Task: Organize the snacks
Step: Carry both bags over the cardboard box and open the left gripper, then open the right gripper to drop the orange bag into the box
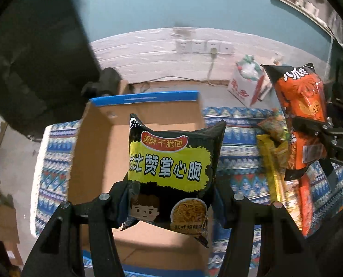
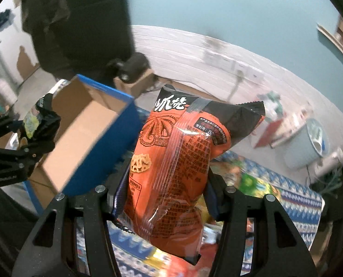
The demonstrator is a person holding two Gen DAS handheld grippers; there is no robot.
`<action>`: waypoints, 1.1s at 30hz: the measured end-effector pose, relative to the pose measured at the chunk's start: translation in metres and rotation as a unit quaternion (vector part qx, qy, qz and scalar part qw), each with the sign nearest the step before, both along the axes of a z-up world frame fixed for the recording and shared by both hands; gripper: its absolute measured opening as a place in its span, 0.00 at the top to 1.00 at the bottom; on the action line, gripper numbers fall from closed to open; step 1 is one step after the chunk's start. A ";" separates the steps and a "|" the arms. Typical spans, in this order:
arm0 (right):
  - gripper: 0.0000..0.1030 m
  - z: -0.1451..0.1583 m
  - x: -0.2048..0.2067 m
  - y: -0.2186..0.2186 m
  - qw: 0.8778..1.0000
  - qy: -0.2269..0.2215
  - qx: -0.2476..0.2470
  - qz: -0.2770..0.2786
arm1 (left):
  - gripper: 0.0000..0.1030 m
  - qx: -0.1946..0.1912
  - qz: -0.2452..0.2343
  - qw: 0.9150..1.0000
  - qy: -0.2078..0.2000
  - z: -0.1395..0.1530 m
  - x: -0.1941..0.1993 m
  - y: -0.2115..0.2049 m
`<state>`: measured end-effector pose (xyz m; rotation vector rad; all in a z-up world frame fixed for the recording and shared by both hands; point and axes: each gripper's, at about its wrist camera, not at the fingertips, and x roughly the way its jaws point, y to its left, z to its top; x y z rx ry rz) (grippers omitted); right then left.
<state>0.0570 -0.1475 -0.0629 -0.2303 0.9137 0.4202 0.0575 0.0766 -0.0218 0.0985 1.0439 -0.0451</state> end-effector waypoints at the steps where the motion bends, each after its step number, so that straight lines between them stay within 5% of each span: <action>1: 0.46 0.002 0.000 0.012 1.000 -0.001 0.000 0.009 | 0.42 0.002 0.006 1.000 -0.005 0.001 -0.002 0.008; 12: 0.46 -0.007 0.003 0.112 0.997 0.018 0.006 0.070 | 0.42 0.005 0.067 0.998 0.001 -0.019 -0.015 0.074; 27: 0.46 -0.036 0.016 0.172 0.994 0.049 -0.008 0.093 | 0.41 -0.002 0.121 0.991 0.053 -0.048 -0.012 0.112; 33: 0.46 -0.048 0.020 0.180 0.993 0.067 -0.009 0.094 | 0.25 0.010 0.135 0.990 0.048 -0.045 -0.015 0.115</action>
